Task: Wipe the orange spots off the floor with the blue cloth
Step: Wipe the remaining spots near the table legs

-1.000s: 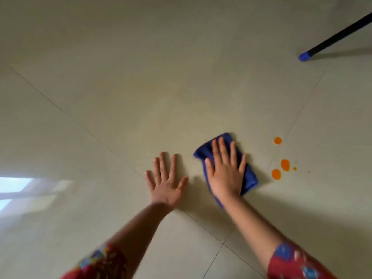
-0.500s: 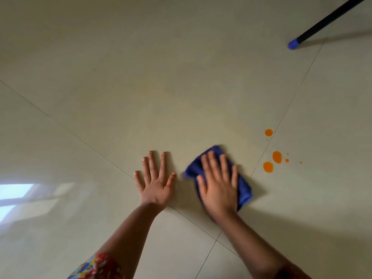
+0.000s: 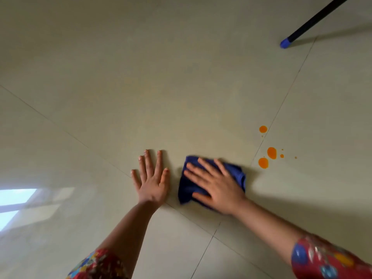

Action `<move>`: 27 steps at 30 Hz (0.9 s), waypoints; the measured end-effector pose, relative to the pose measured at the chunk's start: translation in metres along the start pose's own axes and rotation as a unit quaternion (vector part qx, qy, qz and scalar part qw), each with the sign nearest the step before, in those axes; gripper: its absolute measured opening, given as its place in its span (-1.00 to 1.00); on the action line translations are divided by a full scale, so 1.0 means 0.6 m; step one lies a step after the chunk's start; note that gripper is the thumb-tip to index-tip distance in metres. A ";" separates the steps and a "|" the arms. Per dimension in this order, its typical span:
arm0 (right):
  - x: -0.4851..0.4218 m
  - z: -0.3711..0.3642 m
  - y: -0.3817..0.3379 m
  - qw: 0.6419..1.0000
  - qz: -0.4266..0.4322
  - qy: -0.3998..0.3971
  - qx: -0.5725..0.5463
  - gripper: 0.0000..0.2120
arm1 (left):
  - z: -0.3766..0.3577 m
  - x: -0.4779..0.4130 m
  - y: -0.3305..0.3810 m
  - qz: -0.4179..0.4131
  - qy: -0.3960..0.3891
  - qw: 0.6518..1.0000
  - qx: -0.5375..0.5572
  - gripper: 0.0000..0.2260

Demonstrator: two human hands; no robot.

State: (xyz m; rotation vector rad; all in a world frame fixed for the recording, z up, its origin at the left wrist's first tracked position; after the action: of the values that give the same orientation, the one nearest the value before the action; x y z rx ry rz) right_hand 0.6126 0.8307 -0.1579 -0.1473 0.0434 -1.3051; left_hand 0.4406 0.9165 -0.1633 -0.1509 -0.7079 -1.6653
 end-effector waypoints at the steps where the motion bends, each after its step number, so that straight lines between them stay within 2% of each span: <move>1: -0.014 0.001 0.036 0.999 -0.032 0.006 0.021 -0.42 | 0.001 0.000 -0.001 0.001 -0.003 1.000 -0.002 -0.41; 2: -0.035 0.008 0.081 0.994 -0.106 0.023 0.022 -0.42 | -0.001 0.000 -0.001 -0.001 -0.006 1.000 -0.005 -0.39; 4: -0.073 0.028 0.143 0.961 -0.273 0.050 0.006 -0.42 | -0.003 0.002 0.000 -0.003 -0.004 1.000 -0.009 -0.39; 5: -0.087 0.028 0.133 0.952 -0.301 0.058 -0.016 -0.41 | -0.003 0.003 0.001 0.001 -0.003 1.000 -0.011 -0.40; 6: -0.092 0.023 0.097 0.958 -0.278 0.061 -0.023 -0.40 | -0.002 0.003 0.000 0.007 -0.003 1.000 -0.014 -0.41; 8: -0.051 -0.002 -0.022 0.994 -0.105 0.022 -0.016 -0.39 | -0.001 0.005 -0.001 0.009 0.005 1.000 -0.017 -0.43; 9: -0.011 -0.012 -0.062 0.999 -0.031 -0.002 -0.021 -0.38 | 0.002 0.005 -0.001 0.005 0.017 1.000 -0.007 -0.44; 11: 0.024 -0.007 -0.037 0.999 0.015 -0.011 -0.026 -0.39 | 0.005 0.012 0.003 0.008 0.055 0.998 0.039 -0.46; 12: 0.017 -0.006 0.001 1.000 -0.017 0.000 -0.004 -0.41 | 0.005 0.020 0.008 0.012 0.072 0.996 0.057 -0.46; 15: -0.044 0.020 0.129 0.973 -0.232 0.011 0.003 -0.44 | 0.000 0.045 0.036 -0.015 0.102 0.993 0.055 -0.46; 17: -0.069 0.029 0.135 0.951 -0.305 0.038 -0.019 -0.44 | -0.005 0.052 0.062 -0.053 0.108 0.991 0.054 -0.46; 18: -0.070 0.026 0.111 0.956 -0.290 0.040 -0.021 -0.45 | -0.009 0.052 0.073 -0.069 0.107 0.990 0.057 -0.46; 21: -0.024 0.008 0.030 0.990 -0.141 0.009 -0.025 -0.49 | -0.027 0.046 0.106 -0.110 0.084 0.986 0.089 -0.47; 23: -0.027 0.015 0.063 0.995 -0.102 -0.005 -0.014 -0.50 | -0.048 0.048 0.131 -0.138 0.061 0.983 0.107 -0.46; 25: -0.057 0.027 0.144 0.987 -0.162 -0.006 0.022 -0.48 | -0.074 0.055 0.148 -0.171 0.036 0.982 0.067 -0.45; 27: -0.076 0.043 0.251 0.960 -0.279 -0.010 0.031 -0.46 | -0.091 0.055 0.152 -0.198 0.032 0.979 -0.022 -0.42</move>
State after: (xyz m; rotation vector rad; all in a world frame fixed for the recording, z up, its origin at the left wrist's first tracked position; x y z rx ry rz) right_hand 0.7480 0.9152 -0.1546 -0.1231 -0.0613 -1.8666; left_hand 0.5332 0.8547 -0.1582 0.0158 -0.6829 -2.0568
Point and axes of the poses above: each hand's wrist, its own x-axis away from the middle knuckle, its own z-axis out of the back of the hand, y = z × x, the point moved 6 cm from there along -x, towards the middle knuckle, and after that the axes turned 1 degree about -y, right-handed, at the moved point
